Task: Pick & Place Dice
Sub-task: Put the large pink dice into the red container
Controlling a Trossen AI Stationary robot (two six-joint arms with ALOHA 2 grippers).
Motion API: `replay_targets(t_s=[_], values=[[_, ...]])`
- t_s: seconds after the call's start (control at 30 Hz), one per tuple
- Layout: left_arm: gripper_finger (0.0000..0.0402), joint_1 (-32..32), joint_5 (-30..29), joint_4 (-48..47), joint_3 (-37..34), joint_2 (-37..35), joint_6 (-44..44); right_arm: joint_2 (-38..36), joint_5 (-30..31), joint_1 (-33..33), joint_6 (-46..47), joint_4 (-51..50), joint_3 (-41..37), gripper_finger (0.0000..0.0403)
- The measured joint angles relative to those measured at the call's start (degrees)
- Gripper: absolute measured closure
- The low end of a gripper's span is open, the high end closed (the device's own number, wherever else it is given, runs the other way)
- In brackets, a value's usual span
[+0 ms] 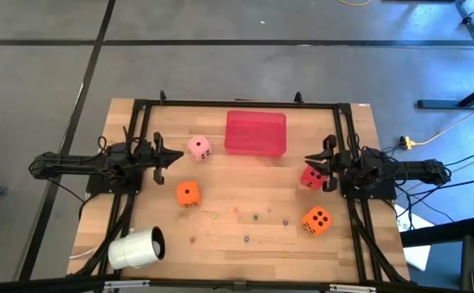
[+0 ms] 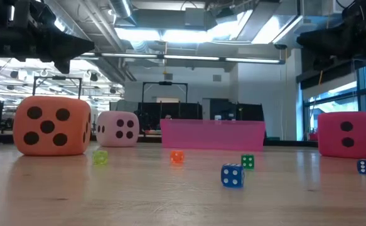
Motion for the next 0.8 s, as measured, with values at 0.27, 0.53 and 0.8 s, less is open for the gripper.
replay_targets(t_s=[0.27, 0.53, 0.8], values=[[0.0395, 0.0, -1.8, 2.3, 0.0, 0.0, 5.4, 0.1, 6.4, 0.0, -4.2, 0.0, 0.0, 0.0312], [0.0395, 0.0, -3.9, 3.8, 0.0, 0.1, 9.8, 0.1, 7.2, 0.0, -1.0, 0.0, 0.0, 0.0231], [0.0364, 0.0, -3.1, 4.8, 0.1, 0.1, 11.0, 0.1, 14.6, 0.0, -0.8, -0.9, 0.0, 0.017]])
